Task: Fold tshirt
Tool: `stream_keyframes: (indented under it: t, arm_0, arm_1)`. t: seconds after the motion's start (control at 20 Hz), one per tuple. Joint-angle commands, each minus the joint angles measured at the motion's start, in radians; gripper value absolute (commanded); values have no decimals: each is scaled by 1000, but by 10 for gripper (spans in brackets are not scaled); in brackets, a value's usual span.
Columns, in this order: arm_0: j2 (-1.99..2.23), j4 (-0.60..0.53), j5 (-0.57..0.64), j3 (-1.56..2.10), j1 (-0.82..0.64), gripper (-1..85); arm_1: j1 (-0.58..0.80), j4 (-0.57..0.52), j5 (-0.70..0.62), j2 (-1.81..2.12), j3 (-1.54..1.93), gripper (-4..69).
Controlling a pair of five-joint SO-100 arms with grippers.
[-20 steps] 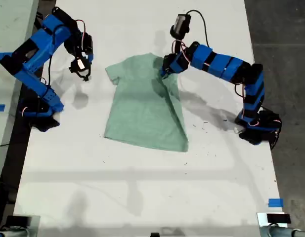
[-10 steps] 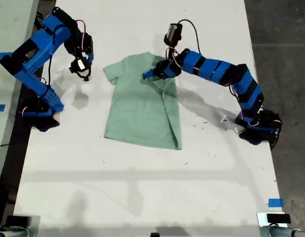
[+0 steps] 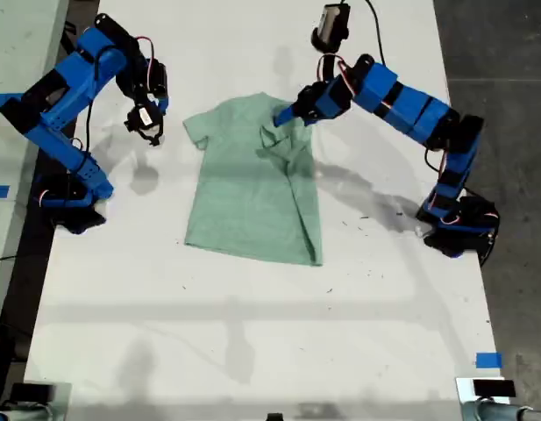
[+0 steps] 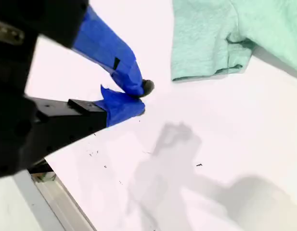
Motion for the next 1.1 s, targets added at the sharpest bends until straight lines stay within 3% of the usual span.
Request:
stream_keyframes:
  t: [0.0, 0.15, 0.25, 0.5, 1.05]
  arm_0:
    - [15, 0, 9, -64, 18, 21]
    - [-18, -8, 34, -81, 37, 296]
    - [-20, -26, 54, -91, 43, 338]
    - [-67, -15, 129, -161, 12, 354]
    - [-417, -196, 238, -256, -66, 353]
  arm_1:
    - [-20, -12, -12, 149, 74, 270]
    - [-25, -46, 2, 210, 178, 269]
    - [-29, -64, 11, 252, 239, 264]
    - [-32, -101, 31, 351, 368, 258]
    - [-41, -91, 49, 522, 514, 252]
